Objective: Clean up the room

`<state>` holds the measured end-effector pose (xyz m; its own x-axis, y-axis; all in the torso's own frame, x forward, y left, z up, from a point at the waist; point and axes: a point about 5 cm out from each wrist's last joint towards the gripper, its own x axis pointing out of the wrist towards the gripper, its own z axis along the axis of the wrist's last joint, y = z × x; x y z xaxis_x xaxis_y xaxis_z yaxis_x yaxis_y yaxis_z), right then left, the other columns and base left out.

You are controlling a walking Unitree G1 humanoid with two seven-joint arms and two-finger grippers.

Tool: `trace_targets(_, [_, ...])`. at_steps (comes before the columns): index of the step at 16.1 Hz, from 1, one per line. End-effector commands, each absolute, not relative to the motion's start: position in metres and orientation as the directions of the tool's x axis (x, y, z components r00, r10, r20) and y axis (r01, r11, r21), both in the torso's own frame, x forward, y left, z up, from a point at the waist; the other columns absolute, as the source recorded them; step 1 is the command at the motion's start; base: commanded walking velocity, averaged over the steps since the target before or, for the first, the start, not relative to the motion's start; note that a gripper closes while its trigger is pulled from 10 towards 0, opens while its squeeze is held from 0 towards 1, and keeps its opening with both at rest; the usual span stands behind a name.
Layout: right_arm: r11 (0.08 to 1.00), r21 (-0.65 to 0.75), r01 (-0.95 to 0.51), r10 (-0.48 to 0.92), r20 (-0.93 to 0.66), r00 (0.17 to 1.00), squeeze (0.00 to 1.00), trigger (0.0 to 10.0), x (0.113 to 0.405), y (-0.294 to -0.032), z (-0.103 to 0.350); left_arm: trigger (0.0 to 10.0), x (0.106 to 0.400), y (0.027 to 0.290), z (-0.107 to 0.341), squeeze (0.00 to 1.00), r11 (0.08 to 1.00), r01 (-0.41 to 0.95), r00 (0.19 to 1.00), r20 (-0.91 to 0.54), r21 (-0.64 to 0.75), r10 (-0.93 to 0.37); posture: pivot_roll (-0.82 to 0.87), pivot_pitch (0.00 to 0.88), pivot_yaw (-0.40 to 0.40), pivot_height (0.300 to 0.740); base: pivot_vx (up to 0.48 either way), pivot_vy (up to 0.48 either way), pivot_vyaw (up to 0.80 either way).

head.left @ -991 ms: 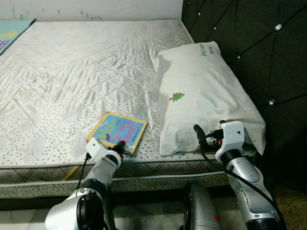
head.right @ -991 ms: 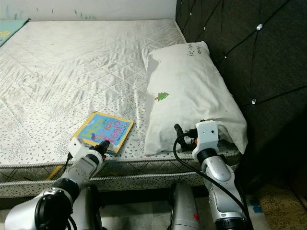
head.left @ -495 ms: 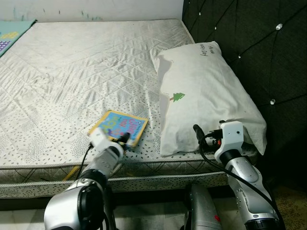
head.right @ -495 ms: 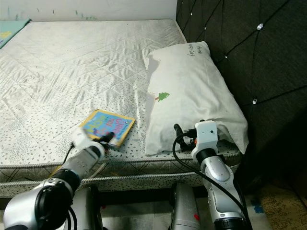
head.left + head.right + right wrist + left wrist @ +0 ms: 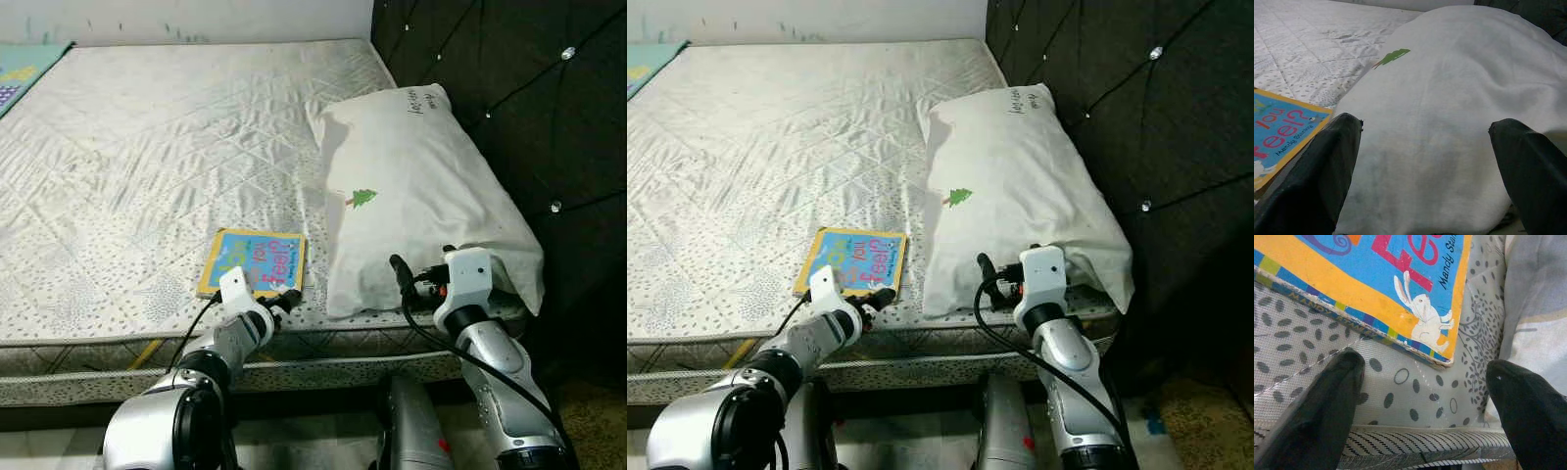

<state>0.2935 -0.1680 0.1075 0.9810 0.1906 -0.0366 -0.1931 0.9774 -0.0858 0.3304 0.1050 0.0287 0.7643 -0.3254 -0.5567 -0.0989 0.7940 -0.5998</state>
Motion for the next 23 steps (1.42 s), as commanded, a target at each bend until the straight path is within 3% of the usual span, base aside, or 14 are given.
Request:
trace_targets(1, [0.977,-0.086,-0.197,0.195,-0.026,0.980,0.00,10.0,0.296,-0.166,0.110,10.0,0.331,0.107,0.029,1.00,0.804,-0.089,0.759,-0.563,-0.587,-0.327,-0.19,0.036,0.025,0.541,0.000,0.000,0.00])
trace_targets(5, [0.978,-0.094,-0.184,0.182,-0.033,0.983,0.00,10.0,0.295,-0.170,0.108,10.0,0.347,0.112,0.050,1.00,0.839,-0.005,0.838,-0.461,-0.544,-0.293,-0.18,0.032,0.035,0.541,0.000,0.000,0.00])
trace_targets(7, [0.979,-0.090,-0.182,0.180,-0.037,0.983,0.00,10.0,0.296,-0.169,0.106,10.0,0.344,0.132,0.050,1.00,0.847,-0.066,0.890,-0.416,-0.528,-0.190,-0.15,0.026,0.038,0.541,0.000,0.000,0.00])
trace_targets(10, [0.980,-0.079,-0.185,0.183,-0.035,0.982,0.00,10.0,0.298,-0.165,0.104,10.0,0.332,0.149,0.042,1.00,0.862,-0.127,0.906,-0.411,-0.491,-0.100,-0.13,0.021,0.039,0.541,0.000,0.000,0.00])
trace_targets(18, [0.985,-0.077,-0.152,0.148,-0.047,0.988,0.00,10.0,0.294,-0.173,0.101,10.0,0.324,0.216,0.041,1.00,0.856,-0.343,0.886,-0.437,-0.388,0.157,-0.15,0.037,0.049,0.541,0.000,0.000,0.00])
trace_targets(23, [0.986,-0.080,-0.148,0.144,-0.051,0.988,0.00,10.0,0.291,-0.176,0.101,10.0,0.327,0.222,0.038,1.00,0.859,-0.349,0.856,-0.502,-0.375,0.128,-0.17,0.053,0.047,0.541,0.000,0.000,0.00])
